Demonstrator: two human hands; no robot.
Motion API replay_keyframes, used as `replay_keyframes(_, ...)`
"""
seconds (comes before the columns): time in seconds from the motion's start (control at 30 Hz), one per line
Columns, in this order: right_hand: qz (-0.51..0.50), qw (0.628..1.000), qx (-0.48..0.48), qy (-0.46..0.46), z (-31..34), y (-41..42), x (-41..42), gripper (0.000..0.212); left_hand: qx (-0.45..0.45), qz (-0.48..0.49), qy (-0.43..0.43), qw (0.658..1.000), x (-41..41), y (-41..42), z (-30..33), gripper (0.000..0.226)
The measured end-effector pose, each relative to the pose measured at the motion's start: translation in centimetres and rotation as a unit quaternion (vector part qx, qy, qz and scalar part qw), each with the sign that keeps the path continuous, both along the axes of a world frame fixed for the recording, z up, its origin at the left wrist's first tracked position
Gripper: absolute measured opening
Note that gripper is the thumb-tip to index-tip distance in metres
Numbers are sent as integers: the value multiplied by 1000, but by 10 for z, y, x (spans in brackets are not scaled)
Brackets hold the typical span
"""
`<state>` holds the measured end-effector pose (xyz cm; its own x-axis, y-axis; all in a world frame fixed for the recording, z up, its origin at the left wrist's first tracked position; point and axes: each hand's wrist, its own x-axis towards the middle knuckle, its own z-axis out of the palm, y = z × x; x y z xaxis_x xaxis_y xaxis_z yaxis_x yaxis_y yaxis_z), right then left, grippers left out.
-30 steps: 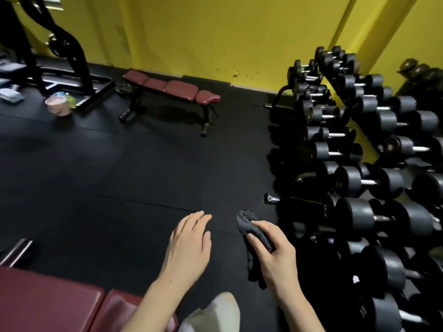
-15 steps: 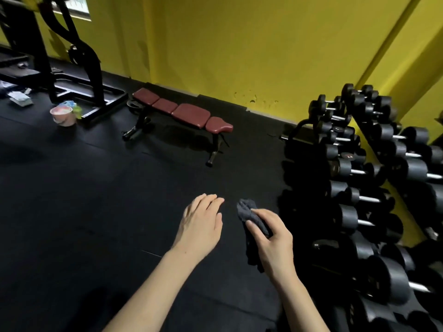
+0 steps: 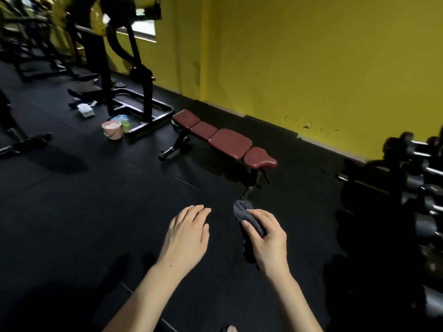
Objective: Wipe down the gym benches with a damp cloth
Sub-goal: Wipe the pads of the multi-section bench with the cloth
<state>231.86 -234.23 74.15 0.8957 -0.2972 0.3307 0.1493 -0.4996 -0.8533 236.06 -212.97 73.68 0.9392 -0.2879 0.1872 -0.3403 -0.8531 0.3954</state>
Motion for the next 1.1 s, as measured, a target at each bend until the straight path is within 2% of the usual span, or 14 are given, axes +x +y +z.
replay_keyframes(0.3, 122, 990, -63, 12, -14, -32, 262, 28, 17, 134, -9, 991, 186, -10, -8, 41)
replay_keyframes(0.5, 152, 988, -24, 23, -34, -18, 411, 26, 35, 163, 8, 986, 325, -2, -27, 43)
replay_keyframes(0.63, 142, 989, -27, 20, -48, -8, 540, 25, 37, 152, -17, 988, 464, 9, -43, 41)
replay_keyframes(0.8, 68, 997, -34, 18, -39, -16, 687, 25, 49, 99, -6, 994, 639, 1, -35, 42)
replay_keyframes(0.97, 11, 999, -27, 38, -48, -33, 790, 26, 78, 37, 21, 996, 757, -19, -32, 45)
replay_keyframes(1.1, 3, 998, -12, 61, -69, -35, 879, 26, 83, 17, 33, 996, 845, -24, -46, 45)
